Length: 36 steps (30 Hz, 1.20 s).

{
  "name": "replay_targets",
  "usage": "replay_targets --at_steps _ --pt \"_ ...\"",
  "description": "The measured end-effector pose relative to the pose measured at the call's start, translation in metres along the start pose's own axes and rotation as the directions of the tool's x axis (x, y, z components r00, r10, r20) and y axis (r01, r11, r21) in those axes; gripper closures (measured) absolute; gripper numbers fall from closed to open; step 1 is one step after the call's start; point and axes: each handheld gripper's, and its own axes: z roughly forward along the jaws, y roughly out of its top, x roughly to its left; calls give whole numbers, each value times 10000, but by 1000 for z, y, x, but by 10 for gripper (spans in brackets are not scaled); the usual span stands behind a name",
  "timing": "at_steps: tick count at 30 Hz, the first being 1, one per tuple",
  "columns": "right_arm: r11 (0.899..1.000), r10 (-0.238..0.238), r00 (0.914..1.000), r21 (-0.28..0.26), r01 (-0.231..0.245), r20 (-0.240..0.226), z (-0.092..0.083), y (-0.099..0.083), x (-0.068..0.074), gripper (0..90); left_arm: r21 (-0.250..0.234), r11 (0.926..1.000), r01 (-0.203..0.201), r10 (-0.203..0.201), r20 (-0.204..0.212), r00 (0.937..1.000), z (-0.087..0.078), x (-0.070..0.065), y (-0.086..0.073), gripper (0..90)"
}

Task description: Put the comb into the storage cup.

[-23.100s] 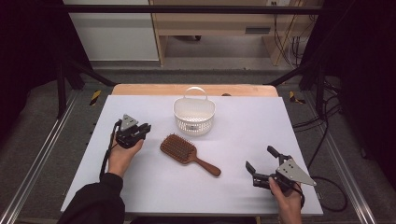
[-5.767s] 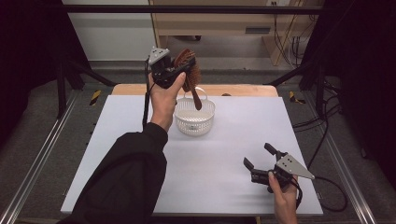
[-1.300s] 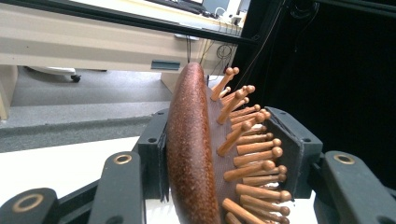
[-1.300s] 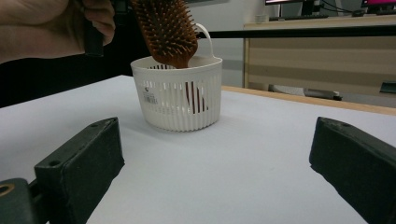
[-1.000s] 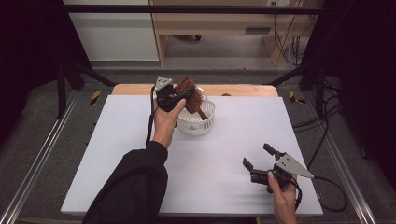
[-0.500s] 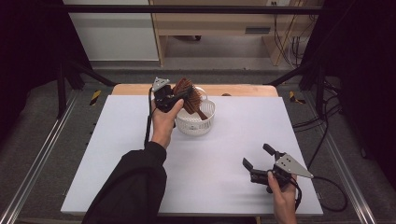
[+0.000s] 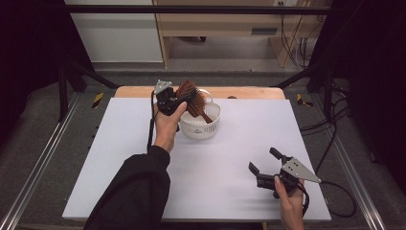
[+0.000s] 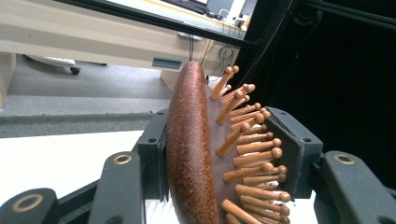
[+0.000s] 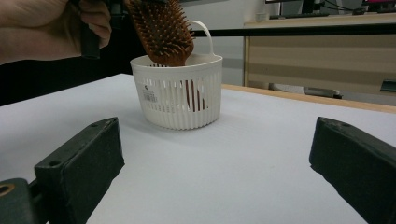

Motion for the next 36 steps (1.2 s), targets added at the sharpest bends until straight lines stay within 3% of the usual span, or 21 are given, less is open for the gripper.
replay_targets --at_steps 36 --pt "10000 47 10000 32 -47 -67 1 0 0 29 64 9992 407 -407 42 9992 -14 18 -11 444"
